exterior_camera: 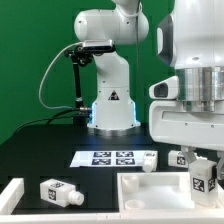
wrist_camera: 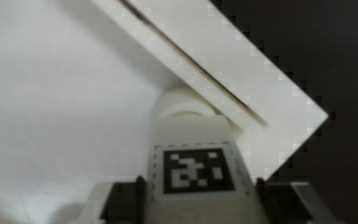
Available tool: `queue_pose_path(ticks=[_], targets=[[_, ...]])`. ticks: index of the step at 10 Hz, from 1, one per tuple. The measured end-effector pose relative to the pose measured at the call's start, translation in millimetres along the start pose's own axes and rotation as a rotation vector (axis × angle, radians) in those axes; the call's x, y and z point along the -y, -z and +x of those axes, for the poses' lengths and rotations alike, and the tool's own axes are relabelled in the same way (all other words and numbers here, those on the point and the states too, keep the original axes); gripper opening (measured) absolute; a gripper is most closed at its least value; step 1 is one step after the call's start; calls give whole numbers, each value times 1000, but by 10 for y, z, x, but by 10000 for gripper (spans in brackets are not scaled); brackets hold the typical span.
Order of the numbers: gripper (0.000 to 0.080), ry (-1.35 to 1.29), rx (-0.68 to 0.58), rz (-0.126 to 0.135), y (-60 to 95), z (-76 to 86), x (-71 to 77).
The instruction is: Assemble one leg
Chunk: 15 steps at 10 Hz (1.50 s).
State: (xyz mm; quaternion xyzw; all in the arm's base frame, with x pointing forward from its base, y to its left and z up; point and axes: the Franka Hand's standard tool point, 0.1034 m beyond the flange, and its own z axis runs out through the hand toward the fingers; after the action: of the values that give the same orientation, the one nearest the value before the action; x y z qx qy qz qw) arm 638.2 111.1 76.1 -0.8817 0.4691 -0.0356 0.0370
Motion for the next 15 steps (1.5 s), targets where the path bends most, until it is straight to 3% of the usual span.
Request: queue_pose_path(ticks=[3, 5, 6, 7, 8, 9, 10, 12, 15], targets=[[284, -444, 23, -20, -11, -2, 37], [284, -774, 44, -13, -18, 10, 49], [284, -798, 45, -14, -19, 4, 49], [359, -780, 44, -14, -19, 5, 49], [359, -723, 44, -13, -20, -4, 52], [494, -574, 47, -12, -30, -47, 62], [611, -352, 43, 6, -34, -56, 77], [641, -24, 45, 13, -36, -92, 76], [649, 181, 39, 14, -42, -64, 62]])
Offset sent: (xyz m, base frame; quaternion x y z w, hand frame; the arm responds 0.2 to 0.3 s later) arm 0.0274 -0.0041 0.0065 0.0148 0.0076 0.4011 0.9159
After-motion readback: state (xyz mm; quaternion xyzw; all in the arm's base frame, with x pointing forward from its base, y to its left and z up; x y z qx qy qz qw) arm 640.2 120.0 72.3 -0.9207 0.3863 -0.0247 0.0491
